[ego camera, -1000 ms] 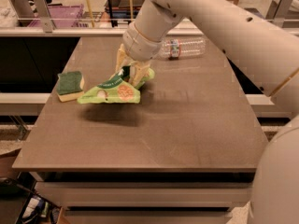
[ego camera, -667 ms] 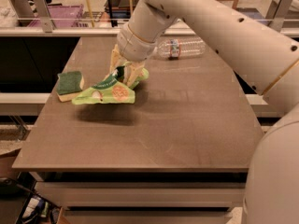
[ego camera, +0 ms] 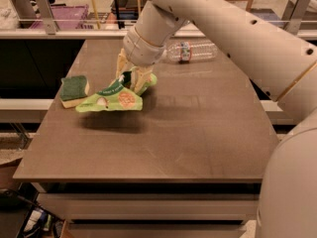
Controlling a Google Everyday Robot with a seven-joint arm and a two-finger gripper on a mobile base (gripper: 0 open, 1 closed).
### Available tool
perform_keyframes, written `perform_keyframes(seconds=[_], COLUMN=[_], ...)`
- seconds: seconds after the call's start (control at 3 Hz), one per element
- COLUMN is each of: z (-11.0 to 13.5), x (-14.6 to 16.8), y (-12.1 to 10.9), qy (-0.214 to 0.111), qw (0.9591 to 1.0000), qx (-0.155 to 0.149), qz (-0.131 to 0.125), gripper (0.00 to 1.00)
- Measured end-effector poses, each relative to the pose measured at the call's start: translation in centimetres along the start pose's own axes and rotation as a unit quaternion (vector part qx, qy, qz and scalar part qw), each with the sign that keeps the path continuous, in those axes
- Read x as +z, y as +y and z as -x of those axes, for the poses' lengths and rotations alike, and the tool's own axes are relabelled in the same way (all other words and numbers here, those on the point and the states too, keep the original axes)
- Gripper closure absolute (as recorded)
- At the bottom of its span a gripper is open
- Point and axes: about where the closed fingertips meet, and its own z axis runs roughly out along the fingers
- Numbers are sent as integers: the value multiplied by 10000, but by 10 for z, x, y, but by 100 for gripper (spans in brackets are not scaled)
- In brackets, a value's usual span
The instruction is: Move green rice chip bag near sponge
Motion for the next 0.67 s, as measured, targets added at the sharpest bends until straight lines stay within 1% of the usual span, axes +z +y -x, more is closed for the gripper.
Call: perform_keyframes(seconds=[0.67], z=[1], x=[4], y=[0], qy=[-22], qw=[10000], qx=[-10], qz=[18], gripper=[13])
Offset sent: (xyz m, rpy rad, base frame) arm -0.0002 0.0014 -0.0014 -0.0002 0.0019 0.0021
